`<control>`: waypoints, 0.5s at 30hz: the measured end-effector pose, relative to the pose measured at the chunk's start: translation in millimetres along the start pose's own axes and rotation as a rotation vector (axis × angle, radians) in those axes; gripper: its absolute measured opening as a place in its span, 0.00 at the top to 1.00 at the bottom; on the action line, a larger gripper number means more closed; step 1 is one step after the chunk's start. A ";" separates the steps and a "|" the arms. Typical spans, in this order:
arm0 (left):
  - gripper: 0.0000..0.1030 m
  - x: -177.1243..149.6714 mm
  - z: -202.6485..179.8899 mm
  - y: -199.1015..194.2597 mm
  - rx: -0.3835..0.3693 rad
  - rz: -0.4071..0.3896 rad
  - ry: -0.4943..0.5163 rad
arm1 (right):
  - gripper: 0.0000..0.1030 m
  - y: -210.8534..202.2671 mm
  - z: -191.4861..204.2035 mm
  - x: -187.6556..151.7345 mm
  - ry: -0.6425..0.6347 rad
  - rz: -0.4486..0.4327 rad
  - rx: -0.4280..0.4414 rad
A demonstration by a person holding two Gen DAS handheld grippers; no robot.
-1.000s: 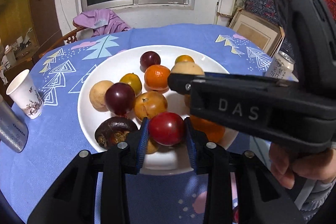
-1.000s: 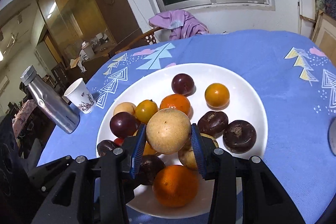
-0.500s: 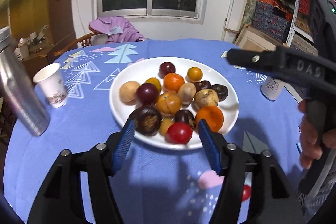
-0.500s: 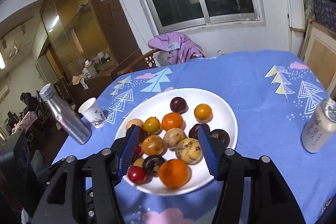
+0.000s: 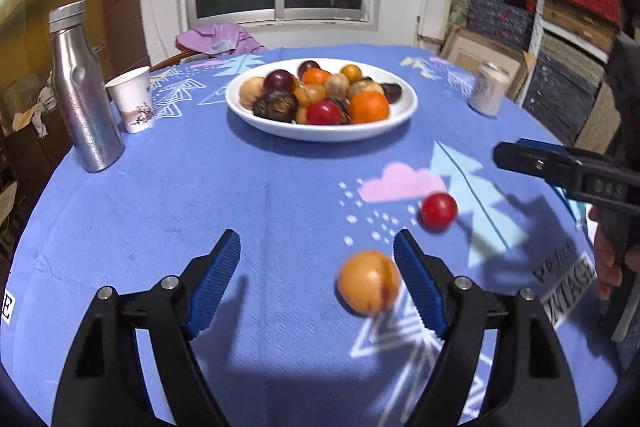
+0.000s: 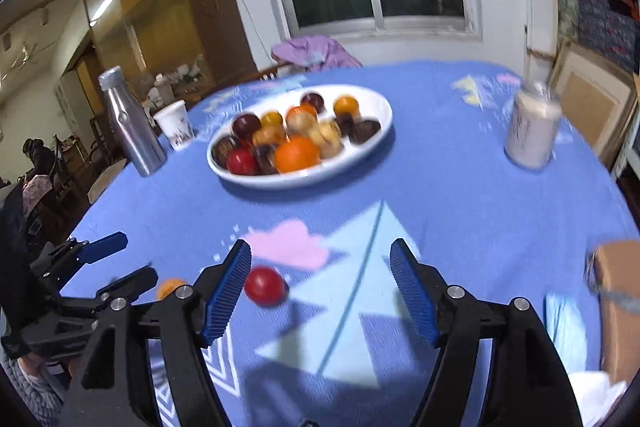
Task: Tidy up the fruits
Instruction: 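Grasp the speckled orange fruit with the left tool while the right tool grasps a red tomato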
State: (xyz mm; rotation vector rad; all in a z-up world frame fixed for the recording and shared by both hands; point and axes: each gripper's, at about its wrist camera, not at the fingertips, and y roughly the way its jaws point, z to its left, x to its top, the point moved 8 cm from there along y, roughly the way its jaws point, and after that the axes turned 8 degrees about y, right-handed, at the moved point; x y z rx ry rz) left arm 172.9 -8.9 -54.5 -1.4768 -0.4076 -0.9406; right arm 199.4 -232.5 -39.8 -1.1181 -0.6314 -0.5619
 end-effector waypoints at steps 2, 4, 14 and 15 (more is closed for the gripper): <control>0.25 -3.0 -10.3 0.3 -0.004 0.004 0.037 | 0.29 2.7 0.9 -1.6 -0.002 0.007 0.003; 0.25 -7.8 -15.7 4.8 -0.013 0.028 0.055 | 0.29 5.3 5.8 -4.6 -0.030 0.012 0.001; 0.26 -15.2 -24.6 23.7 -0.079 0.105 0.059 | 0.29 13.6 16.3 -16.4 -0.079 0.042 -0.013; 0.28 -15.1 -24.0 24.5 -0.082 0.108 0.057 | 0.29 14.7 15.5 -16.8 -0.079 0.045 -0.017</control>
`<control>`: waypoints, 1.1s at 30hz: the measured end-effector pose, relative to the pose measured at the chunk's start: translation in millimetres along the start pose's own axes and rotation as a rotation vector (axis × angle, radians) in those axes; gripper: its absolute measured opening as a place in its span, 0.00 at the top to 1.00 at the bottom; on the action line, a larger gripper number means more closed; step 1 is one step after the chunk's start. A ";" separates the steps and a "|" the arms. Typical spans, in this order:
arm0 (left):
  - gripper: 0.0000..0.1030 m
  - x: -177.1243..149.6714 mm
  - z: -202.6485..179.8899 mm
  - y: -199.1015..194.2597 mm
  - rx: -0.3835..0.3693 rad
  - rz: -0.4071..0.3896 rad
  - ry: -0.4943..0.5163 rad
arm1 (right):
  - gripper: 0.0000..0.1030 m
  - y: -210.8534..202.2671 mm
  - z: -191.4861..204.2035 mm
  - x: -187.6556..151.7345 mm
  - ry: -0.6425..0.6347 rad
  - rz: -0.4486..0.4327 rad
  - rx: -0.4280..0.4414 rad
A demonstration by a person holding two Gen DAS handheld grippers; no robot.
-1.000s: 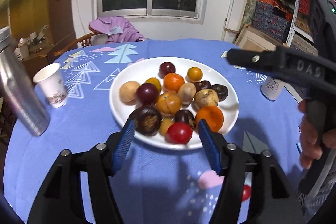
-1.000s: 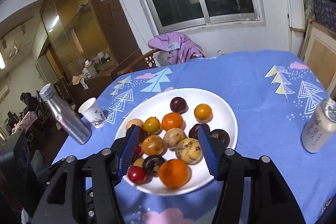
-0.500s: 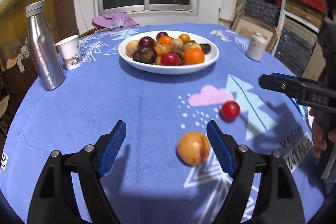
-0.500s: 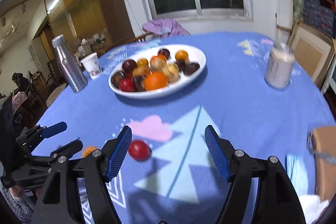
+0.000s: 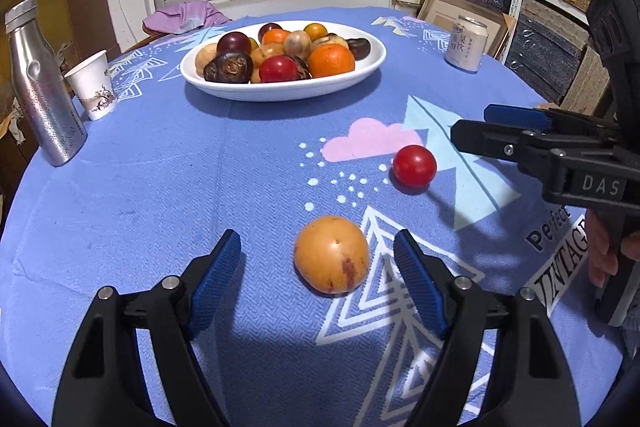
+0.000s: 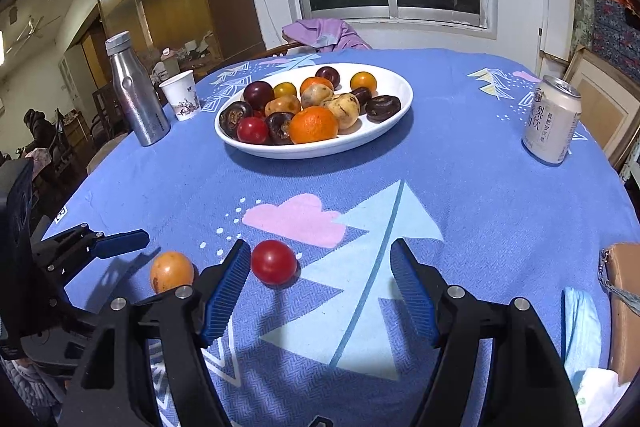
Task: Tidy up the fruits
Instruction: 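Grasp the speckled orange fruit with the left tool while the right tool grasps a red tomato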
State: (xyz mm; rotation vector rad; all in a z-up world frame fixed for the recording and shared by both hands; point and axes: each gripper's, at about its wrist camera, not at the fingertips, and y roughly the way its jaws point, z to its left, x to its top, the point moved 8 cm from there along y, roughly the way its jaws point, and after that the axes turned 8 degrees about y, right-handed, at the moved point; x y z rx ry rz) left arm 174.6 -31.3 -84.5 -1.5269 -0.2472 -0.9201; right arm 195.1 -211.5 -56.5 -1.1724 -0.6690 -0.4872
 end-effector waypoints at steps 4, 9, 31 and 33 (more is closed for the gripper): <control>0.43 -1.0 2.3 5.6 -0.008 0.023 -0.019 | 0.29 6.1 -0.7 -2.1 -0.002 0.015 -0.010; 0.46 -0.8 0.8 7.5 -0.011 0.030 -0.014 | 0.29 11.5 2.3 -7.1 -0.020 0.032 -0.016; 0.62 1.7 -4.5 3.7 -0.005 0.012 0.009 | 0.29 27.6 30.7 -14.9 -0.109 0.064 0.020; 0.62 1.8 -4.6 3.8 -0.005 0.012 0.011 | 0.30 28.7 31.2 -15.5 -0.109 0.071 0.018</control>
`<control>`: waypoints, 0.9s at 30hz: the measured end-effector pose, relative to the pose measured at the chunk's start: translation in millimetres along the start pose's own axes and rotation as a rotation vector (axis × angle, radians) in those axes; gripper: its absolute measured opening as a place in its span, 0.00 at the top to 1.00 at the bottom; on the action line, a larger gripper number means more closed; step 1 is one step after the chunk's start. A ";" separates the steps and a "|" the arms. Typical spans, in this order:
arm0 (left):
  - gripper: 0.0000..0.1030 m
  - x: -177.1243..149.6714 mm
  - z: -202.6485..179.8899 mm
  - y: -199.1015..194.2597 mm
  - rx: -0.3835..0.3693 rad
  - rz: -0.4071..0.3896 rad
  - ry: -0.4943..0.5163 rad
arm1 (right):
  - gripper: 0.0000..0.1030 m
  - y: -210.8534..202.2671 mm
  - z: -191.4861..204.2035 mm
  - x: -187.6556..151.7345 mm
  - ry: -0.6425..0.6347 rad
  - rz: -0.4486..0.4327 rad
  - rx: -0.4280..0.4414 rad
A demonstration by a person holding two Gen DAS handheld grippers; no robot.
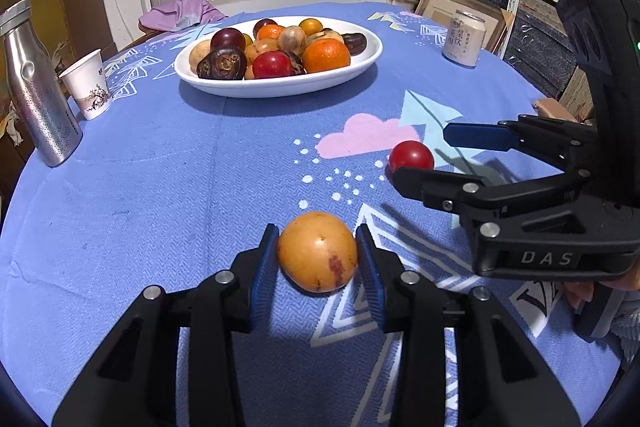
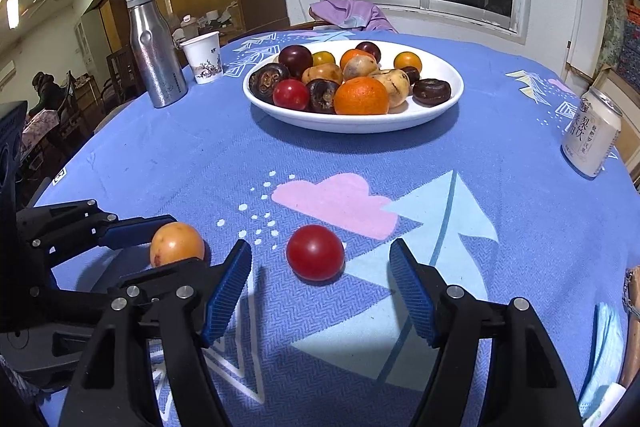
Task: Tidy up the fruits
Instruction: 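Grasp the speckled orange fruit with the left tool while the right tool grasps a red tomato, then carry both fruits onto the white plate and release both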
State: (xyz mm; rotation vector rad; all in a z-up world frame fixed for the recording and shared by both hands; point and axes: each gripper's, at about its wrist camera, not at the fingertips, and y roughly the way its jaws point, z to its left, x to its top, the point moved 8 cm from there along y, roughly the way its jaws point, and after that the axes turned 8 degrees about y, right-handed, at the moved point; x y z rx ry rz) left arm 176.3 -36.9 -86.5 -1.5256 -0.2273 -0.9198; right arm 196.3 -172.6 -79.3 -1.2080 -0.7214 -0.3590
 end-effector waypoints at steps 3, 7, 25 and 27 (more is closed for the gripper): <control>0.62 -0.5 0.2 0.2 0.000 0.002 -0.001 | 0.37 2.3 -1.2 0.3 0.007 0.009 0.001; 0.62 -1.2 0.9 0.5 0.000 0.004 -0.002 | 0.55 9.1 -0.2 -1.8 0.002 0.041 0.005; 0.62 0.1 0.9 -2.4 0.010 -0.018 0.003 | 0.69 7.2 0.2 -2.4 0.000 0.037 0.012; 0.62 0.8 1.7 -4.0 0.016 -0.027 0.001 | 0.69 5.6 -1.7 -1.4 0.006 0.032 0.013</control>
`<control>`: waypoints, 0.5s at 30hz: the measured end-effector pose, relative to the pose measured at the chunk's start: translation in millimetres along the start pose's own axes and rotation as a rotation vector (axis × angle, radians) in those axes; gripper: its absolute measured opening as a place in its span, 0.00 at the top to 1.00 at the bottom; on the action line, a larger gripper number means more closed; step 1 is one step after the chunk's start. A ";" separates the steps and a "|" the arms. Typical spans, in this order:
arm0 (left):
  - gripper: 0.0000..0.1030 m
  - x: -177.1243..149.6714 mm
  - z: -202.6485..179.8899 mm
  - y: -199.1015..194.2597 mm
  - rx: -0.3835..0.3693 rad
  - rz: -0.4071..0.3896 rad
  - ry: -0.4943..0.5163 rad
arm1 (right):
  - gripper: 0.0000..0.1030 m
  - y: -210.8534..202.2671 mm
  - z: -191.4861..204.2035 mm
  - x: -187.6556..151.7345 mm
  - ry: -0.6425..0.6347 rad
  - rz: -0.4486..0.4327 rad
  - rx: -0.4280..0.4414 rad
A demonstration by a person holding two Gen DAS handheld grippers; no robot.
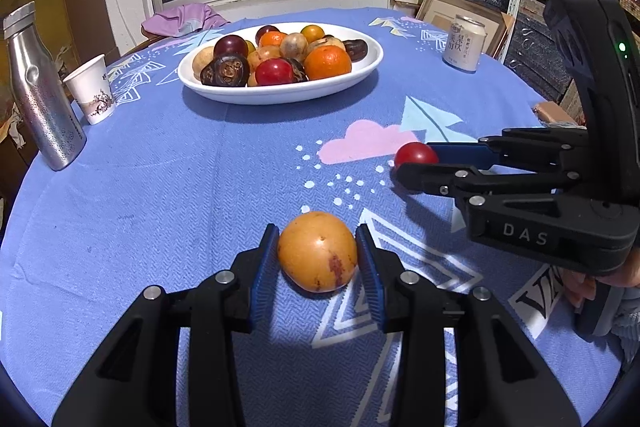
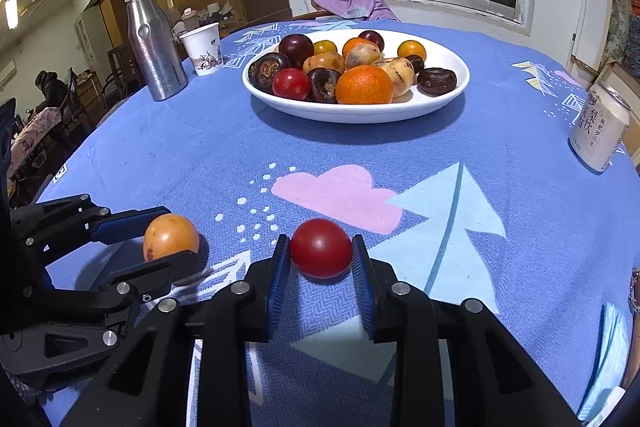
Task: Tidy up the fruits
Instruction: 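Carry both fruits onto the white plate and release both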
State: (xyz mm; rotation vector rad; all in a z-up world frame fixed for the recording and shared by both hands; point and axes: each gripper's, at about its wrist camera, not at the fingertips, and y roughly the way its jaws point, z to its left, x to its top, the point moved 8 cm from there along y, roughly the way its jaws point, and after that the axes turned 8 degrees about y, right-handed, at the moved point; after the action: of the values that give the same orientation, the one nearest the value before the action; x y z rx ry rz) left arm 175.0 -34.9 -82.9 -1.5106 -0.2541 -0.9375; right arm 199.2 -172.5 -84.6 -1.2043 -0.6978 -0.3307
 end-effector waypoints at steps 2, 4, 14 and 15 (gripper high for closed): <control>0.62 1.4 1.1 -2.9 0.008 -0.014 -0.001 | 0.69 -2.3 -1.6 0.9 0.006 -0.007 0.002; 0.62 3.1 2.4 -6.2 0.020 -0.028 -0.001 | 0.69 -5.9 -3.5 2.6 0.014 -0.017 0.003; 0.62 32.1 18.1 -23.1 0.061 -0.097 -0.025 | 0.70 -50.7 -14.3 32.1 0.079 -0.160 0.042; 0.62 41.9 22.1 -23.5 0.059 -0.101 -0.034 | 0.70 -56.1 -15.3 41.0 0.086 -0.176 0.047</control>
State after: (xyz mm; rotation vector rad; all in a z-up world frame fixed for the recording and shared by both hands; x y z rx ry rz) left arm 195.4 -25.3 -35.0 -1.4715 -0.3826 -0.9765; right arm 202.0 -200.9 -19.4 -1.0804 -0.7346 -0.5072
